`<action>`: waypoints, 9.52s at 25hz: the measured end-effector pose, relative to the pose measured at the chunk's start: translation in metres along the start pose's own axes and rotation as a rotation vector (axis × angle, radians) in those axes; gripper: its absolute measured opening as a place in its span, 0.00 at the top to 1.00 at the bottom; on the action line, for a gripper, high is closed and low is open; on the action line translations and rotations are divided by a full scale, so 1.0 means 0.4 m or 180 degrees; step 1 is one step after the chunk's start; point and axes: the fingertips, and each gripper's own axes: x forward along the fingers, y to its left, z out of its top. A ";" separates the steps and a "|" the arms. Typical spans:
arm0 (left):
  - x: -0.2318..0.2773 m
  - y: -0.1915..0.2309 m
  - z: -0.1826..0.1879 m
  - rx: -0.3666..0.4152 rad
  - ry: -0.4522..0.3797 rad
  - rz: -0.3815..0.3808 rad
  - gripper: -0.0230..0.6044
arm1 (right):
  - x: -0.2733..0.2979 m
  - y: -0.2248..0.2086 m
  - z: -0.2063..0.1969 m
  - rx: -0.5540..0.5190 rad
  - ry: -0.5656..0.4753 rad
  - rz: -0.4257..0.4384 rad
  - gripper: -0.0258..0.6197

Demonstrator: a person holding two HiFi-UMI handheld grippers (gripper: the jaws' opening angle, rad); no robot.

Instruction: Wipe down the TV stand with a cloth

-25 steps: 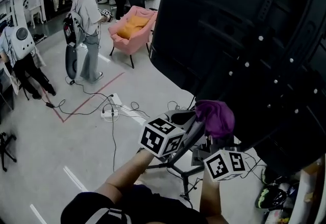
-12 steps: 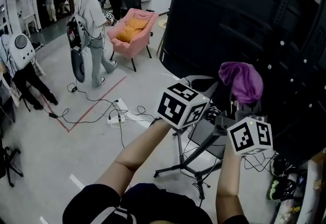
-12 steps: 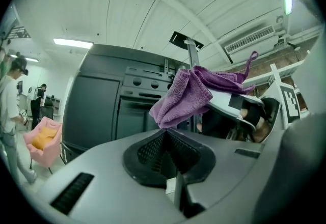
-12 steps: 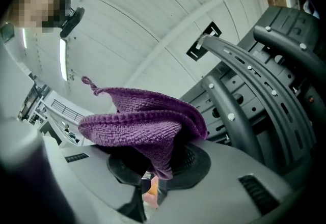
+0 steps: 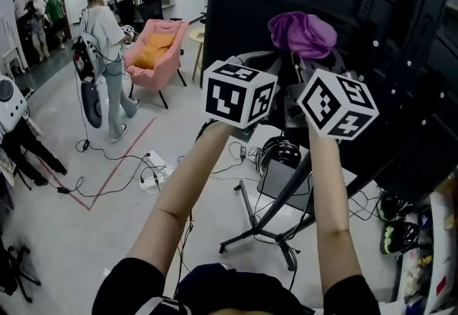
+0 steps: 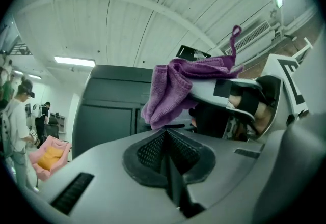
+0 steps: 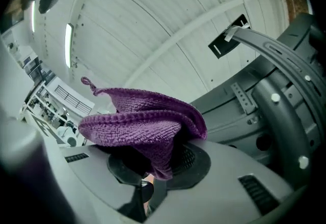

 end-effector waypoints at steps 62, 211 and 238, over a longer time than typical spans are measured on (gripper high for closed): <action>0.099 0.215 -0.069 0.0252 0.0274 0.0295 0.95 | 0.200 -0.123 -0.253 -0.0141 0.0841 -0.0539 0.86; 0.354 -0.965 0.039 0.0538 -0.0048 -0.1946 0.95 | -0.692 -0.698 0.249 -0.0711 0.0640 -0.1499 0.86; 0.507 -1.087 0.071 0.0279 -0.0074 -0.1558 0.95 | -0.725 -0.926 0.318 -0.0660 0.0650 -0.1301 0.86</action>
